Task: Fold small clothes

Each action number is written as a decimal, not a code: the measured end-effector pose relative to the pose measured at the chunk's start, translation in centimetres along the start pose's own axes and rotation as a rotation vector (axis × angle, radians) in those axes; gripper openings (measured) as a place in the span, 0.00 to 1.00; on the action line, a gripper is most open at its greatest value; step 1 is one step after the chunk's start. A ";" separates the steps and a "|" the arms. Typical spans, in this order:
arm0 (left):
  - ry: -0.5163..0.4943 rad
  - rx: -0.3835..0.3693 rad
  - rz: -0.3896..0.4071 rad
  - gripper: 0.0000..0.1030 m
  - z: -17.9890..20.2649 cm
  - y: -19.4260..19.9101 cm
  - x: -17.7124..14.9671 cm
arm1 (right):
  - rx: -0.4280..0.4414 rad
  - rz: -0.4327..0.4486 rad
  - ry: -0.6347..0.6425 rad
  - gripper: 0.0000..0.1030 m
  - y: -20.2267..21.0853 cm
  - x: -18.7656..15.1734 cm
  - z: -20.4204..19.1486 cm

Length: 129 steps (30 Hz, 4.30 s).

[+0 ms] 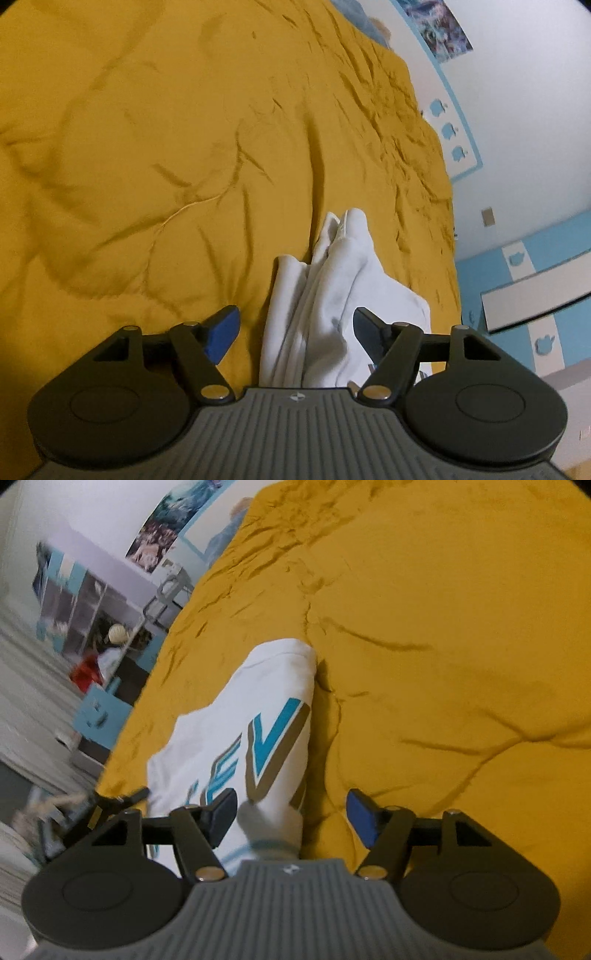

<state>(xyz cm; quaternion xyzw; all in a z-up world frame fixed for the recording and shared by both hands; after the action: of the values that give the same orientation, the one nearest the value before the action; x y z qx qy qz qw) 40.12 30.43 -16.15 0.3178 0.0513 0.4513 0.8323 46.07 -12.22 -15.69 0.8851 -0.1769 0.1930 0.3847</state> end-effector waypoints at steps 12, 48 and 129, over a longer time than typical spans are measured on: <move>-0.057 -0.049 -0.058 0.31 0.5 -3.0 1.1 | 0.176 0.004 -0.263 0.29 -6.5 4.4 4.2; -0.520 -0.280 0.279 0.21 20.8 22.1 -20.8 | 0.172 0.487 0.262 0.06 31.3 -2.2 -15.1; -0.737 0.245 -0.125 0.22 6.5 10.9 -32.6 | -0.421 -0.021 0.572 0.20 20.0 -21.7 -2.7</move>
<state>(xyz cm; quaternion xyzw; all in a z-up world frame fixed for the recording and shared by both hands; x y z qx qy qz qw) 15.55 5.97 -11.28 0.5517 -0.1783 0.2459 0.7768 17.52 -19.42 -12.11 0.6984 -0.0887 0.3884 0.5946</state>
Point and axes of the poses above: each gripper's, at about its wrist camera, not at the fingertips, and y roughly against the way its jaws point, z to its right, x to its top, the point moved 2 cm from there along -y, roughly the way its jaws point, and after that the axes turned 8 degrees about y, right-handed, at the moved point
